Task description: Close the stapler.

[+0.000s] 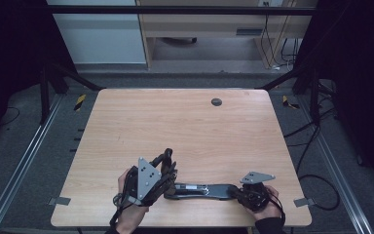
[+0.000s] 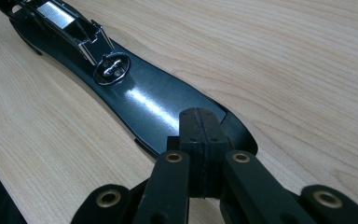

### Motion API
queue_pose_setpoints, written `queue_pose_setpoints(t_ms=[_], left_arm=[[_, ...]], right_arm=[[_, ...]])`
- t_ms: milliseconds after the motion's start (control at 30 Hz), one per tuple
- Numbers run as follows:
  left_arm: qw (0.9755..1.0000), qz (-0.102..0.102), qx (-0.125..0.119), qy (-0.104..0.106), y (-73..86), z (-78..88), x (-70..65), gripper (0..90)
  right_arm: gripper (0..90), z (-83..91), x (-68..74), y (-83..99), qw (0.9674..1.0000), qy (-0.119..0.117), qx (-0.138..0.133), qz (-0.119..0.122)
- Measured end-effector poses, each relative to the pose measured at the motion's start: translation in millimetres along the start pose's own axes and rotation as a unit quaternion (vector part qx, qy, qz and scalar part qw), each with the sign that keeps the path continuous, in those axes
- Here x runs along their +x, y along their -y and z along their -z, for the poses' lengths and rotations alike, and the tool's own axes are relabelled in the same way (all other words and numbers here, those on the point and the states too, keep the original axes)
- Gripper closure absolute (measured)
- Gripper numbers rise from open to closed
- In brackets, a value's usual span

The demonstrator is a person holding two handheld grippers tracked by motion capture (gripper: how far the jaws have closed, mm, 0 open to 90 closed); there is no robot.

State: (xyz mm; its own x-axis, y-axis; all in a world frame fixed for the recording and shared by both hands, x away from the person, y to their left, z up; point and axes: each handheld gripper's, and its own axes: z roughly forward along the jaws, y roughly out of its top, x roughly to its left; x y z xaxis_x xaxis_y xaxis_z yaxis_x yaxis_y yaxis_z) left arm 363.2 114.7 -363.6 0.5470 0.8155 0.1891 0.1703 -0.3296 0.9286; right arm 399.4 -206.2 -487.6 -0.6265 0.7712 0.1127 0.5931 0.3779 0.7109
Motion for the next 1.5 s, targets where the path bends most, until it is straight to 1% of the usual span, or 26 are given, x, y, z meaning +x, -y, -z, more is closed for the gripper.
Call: queue_pose_setpoints(t_ms=[500,567,633,800,1033,1300,1500], left_arm=[[0.9998,-0.018,0.001,-0.006,-2.8,-5.0,-10.1,58.1],[0.9997,-0.022,0.001,-0.006,-3.3,-6.0,-12.2,58.1],[0.9995,-0.029,0.0,-0.008,-3.9,-7.8,-16.4,58.0],[0.9992,-0.037,0.0,-0.013,-5.0,-10.9,-23.0,58.0],[0.9988,-0.047,0.0,-0.015,-6.2,-14.1,-28.8,57.9],[0.9985,-0.053,-0.001,-0.017,-6.6,-17.3,-33.4,57.7],[0.9978,-0.064,0.0,-0.02,-6.7,-19.3,-37.7,57.7]], right_arm=[[90.0,-0.1,0.0,-0.1,1.0,-0.001,0.0,0.001],[90.0,0.0,0.5,-0.3,1.0,-0.001,0.001,-0.002],[90.0,0.0,0.4,-0.3,1.0,-0.002,0.001,-0.002],[90.0,-0.2,0.0,-0.2,1.0,-0.001,0.0,0.001],[90.0,-0.2,0.0,-0.2,1.0,-0.001,0.0,0.0],[90.0,-0.1,-0.1,-0.1,1.0,-0.001,0.0,0.0],[90.0,-0.1,-0.1,-0.1,1.0,-0.001,0.0,0.0]])
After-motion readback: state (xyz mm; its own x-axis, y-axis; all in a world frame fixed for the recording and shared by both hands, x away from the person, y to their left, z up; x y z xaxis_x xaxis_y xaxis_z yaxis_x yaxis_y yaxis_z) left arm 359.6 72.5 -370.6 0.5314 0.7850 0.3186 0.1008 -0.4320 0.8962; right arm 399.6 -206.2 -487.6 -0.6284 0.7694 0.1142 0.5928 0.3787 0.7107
